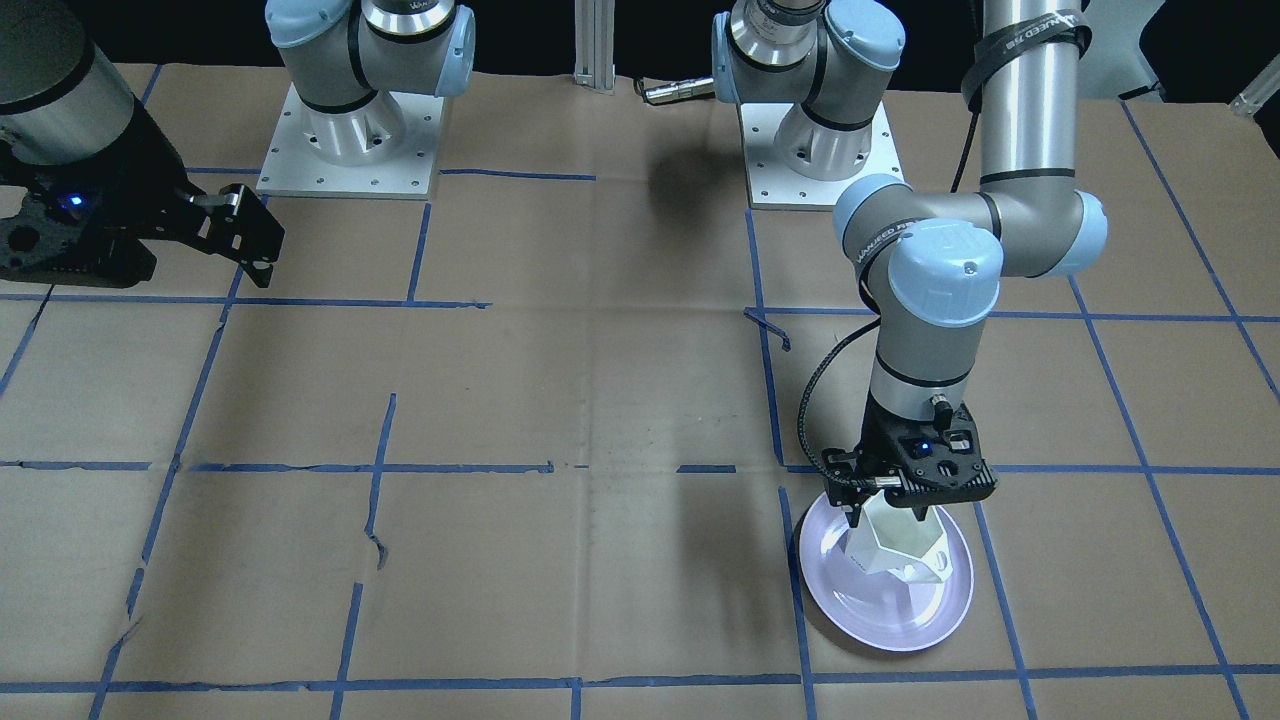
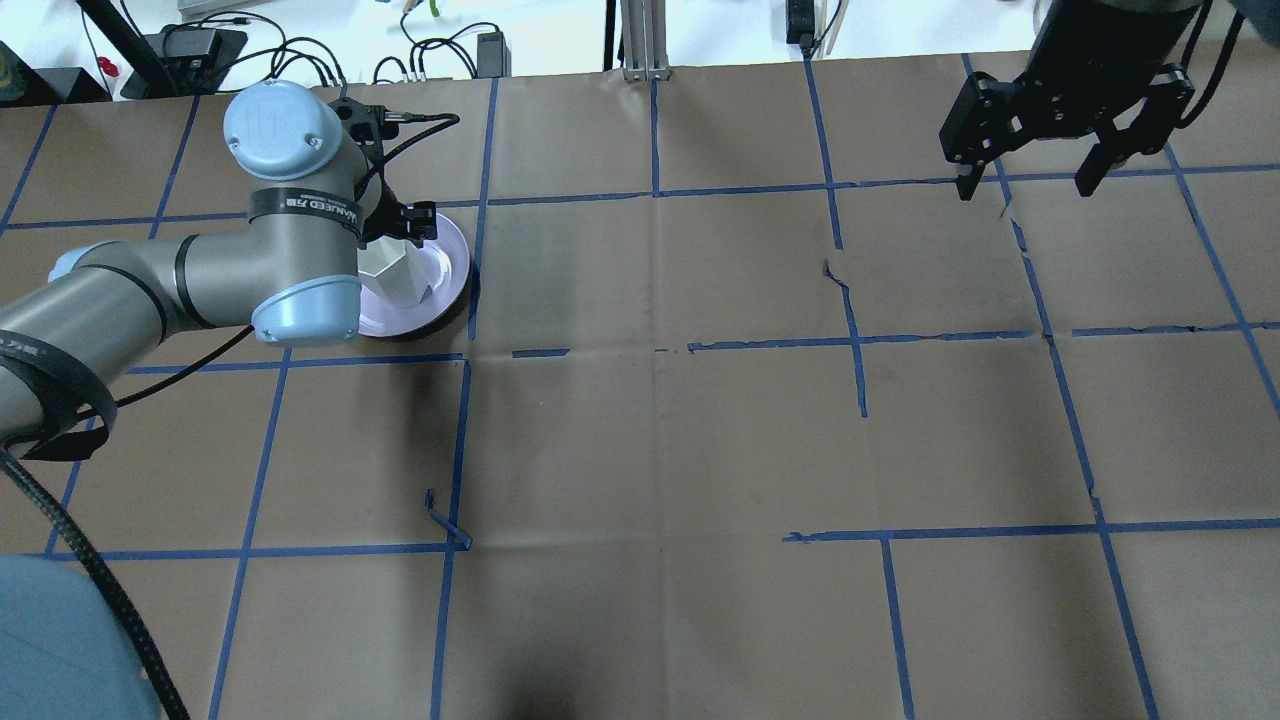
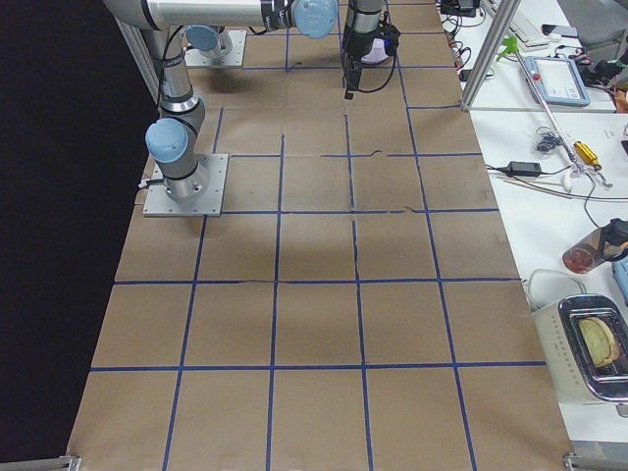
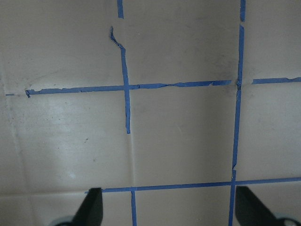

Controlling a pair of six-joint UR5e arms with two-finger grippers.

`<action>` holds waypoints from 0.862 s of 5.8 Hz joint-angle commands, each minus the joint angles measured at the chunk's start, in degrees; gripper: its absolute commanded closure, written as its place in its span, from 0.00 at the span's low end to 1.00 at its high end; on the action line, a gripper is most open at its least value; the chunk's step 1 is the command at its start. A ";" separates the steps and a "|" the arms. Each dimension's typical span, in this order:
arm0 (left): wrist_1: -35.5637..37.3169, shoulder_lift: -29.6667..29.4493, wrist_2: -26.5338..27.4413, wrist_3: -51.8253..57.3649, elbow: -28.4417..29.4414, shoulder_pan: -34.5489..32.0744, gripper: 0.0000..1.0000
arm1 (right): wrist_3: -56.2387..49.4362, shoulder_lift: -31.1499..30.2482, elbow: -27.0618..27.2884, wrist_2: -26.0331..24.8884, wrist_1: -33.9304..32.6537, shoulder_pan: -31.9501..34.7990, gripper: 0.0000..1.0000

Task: Flip cup and place on plate
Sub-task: 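Open the left gripper and raise it off the mug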

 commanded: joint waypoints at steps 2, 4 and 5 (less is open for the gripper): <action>-39.28 11.32 -5.47 -0.94 11.91 -1.31 0.00 | 0.00 0.00 0.00 0.00 0.00 0.00 0.00; -47.65 15.73 -6.67 -1.46 13.06 -4.47 0.00 | 0.00 0.00 0.00 0.00 0.00 0.00 0.00; -47.60 16.62 -6.49 -4.17 13.24 -6.14 0.01 | 0.00 0.00 0.00 0.00 0.00 0.00 0.00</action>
